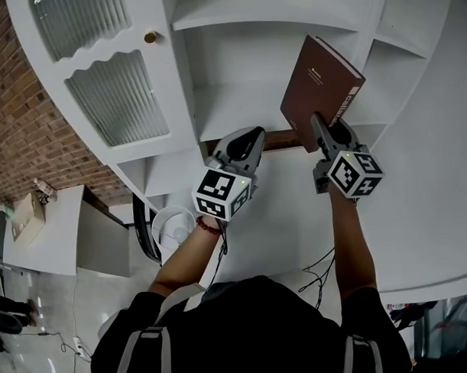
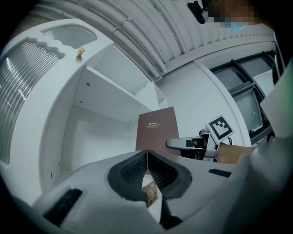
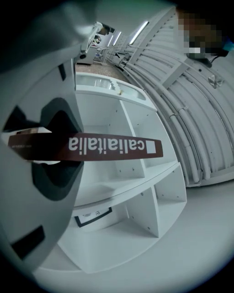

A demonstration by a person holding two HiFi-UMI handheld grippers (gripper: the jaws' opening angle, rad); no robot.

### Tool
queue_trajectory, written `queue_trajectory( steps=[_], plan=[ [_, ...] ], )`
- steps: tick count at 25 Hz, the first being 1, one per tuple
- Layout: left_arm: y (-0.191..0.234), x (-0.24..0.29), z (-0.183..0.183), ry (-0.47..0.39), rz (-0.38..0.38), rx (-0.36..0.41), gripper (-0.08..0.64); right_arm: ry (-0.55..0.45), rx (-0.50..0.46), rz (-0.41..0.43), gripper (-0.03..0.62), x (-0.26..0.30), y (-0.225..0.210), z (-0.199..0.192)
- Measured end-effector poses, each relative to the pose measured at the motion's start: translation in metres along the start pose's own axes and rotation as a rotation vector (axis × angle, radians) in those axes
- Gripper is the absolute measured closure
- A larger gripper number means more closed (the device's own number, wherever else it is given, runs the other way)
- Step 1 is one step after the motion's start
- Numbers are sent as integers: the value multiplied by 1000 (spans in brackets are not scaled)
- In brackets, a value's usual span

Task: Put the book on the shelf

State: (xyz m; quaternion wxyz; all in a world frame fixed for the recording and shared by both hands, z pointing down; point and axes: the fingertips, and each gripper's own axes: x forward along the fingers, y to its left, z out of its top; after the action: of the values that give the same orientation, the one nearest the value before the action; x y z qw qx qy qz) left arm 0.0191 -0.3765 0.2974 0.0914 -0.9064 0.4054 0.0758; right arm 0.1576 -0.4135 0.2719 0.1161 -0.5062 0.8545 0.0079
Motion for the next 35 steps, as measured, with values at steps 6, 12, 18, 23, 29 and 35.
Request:
queue_trajectory(
  steps=[6,12,18,23,29,35],
  plan=[
    [2,12,-3,15,-6,15,540,2,-4,-25,442,24,-9,4],
    [8,31,-8,38,-5,45,540,23,1,-45,442,56,-18,0],
    [19,47,-10,29,28,1,540,57,34,-80,440,83,-32,-10],
    [26,52,-9,18,48,7,540,79,35,-126,441,96,-46,-19],
    [29,54,-13,24,48,6,540,81,63,-161,440,104,-61,-27],
    [28,58,-19,33,40,5,540,69,117,-167,440,112,-70,-30]
  ],
)
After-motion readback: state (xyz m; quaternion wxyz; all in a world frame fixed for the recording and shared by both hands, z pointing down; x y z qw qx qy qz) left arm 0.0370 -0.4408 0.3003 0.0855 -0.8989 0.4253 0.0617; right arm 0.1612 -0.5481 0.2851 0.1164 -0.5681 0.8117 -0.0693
